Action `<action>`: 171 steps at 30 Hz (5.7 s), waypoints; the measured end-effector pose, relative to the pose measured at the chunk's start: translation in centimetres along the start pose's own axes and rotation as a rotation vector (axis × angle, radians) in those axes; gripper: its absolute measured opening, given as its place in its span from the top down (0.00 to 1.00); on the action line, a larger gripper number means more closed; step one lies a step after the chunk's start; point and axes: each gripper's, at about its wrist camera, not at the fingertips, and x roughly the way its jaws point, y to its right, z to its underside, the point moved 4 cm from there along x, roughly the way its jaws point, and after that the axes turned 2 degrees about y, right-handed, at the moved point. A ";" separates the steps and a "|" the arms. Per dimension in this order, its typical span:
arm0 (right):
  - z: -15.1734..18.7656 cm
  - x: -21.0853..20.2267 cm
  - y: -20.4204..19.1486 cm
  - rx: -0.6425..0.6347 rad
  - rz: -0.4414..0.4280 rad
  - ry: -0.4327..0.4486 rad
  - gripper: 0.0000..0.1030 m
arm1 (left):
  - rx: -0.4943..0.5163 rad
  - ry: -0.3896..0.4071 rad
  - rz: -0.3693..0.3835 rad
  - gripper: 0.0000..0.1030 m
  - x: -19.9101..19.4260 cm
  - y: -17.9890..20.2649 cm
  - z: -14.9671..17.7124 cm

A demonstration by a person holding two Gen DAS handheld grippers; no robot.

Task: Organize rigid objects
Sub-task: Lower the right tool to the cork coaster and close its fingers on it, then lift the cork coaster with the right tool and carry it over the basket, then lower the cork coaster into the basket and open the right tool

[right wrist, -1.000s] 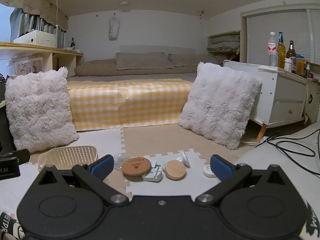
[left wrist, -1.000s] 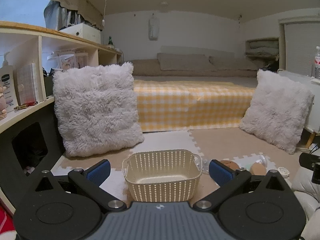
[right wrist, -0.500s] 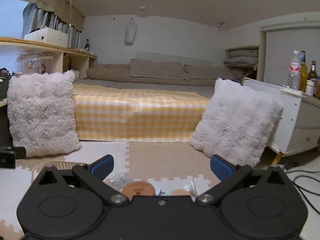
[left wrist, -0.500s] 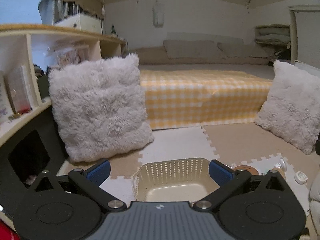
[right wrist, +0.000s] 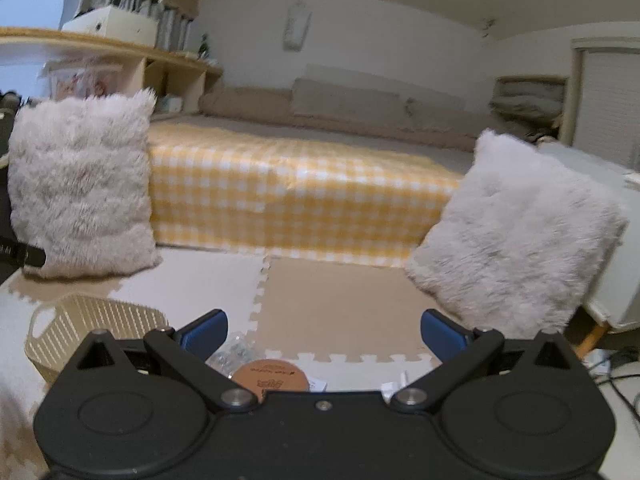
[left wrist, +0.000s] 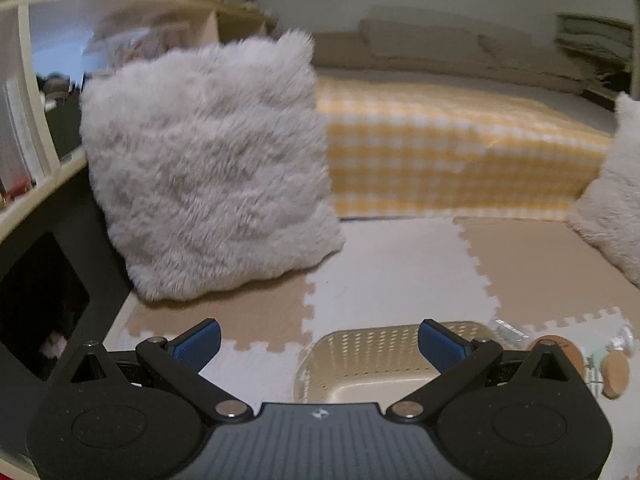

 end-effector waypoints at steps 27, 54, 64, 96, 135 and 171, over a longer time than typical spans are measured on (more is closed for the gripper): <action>5.9 13.3 -2.7 -0.113 -0.238 -0.257 0.00 | -0.164 -0.209 0.181 0.87 5.4 -2.7 3.7; 8.7 18.7 -4.4 -0.109 -0.266 -0.368 0.00 | -0.215 -0.251 0.224 1.00 6.7 -3.0 4.9; 8.3 18.8 -4.1 -0.064 -0.269 -0.386 0.04 | -0.212 -0.254 0.255 1.00 6.7 -2.6 4.9; 0.0 13.3 -2.0 0.149 -0.277 -0.133 0.03 | -0.126 -0.205 0.190 1.00 5.8 -2.7 4.9; -2.5 9.6 -9.4 0.102 -0.547 -0.126 0.03 | -0.131 -0.242 0.122 0.96 7.4 -4.1 4.7; 1.6 12.4 -18.4 -0.305 -0.523 -0.287 0.02 | -0.115 -0.239 0.120 0.96 7.2 -3.8 4.7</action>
